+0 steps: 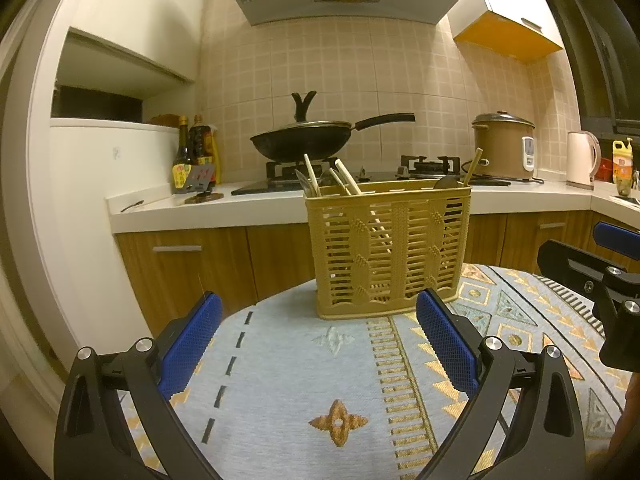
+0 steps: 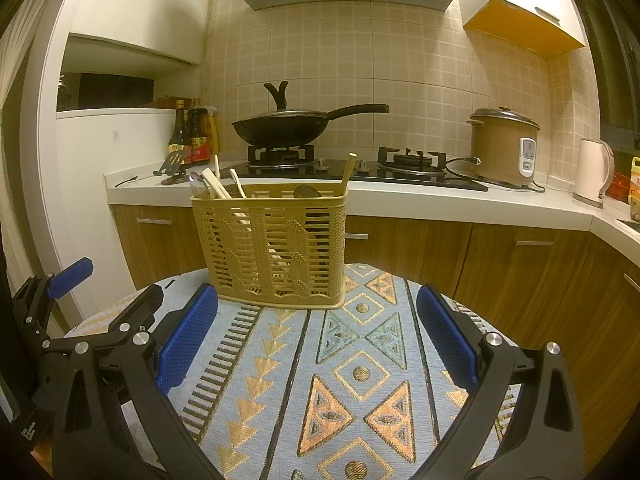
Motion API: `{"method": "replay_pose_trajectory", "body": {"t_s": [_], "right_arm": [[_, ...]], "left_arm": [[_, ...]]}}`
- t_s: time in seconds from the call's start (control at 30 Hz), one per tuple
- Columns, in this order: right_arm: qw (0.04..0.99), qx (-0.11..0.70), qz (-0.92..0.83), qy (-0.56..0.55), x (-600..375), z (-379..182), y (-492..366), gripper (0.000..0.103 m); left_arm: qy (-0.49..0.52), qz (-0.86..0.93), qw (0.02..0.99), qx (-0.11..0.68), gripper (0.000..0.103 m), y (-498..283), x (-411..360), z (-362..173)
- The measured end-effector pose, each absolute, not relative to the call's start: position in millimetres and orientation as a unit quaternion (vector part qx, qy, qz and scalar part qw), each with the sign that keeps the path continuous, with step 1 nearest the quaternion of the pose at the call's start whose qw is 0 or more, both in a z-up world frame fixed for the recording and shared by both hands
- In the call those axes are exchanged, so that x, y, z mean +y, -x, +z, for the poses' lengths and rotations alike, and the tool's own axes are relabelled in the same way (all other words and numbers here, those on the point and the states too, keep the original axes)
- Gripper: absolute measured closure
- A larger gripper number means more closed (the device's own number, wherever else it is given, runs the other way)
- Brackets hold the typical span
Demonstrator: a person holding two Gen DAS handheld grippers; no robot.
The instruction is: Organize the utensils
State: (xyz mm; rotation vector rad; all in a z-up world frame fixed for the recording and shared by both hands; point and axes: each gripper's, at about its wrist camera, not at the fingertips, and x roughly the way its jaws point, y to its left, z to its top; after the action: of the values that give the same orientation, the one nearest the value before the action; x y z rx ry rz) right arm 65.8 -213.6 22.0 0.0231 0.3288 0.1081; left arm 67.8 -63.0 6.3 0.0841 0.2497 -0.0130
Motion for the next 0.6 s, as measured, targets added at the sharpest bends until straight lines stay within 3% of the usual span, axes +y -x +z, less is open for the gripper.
{"method": "replay_pose_trajectory", "body": {"t_s": [0.6], "right_arm": [[0.985,0.165,0.054,-0.011,-213.3,21.3,-66.1,0.008]], "left_arm": [[-0.026,-0.012,0.992,0.125,0.008,-69.2,-57.4,6.3]]}}
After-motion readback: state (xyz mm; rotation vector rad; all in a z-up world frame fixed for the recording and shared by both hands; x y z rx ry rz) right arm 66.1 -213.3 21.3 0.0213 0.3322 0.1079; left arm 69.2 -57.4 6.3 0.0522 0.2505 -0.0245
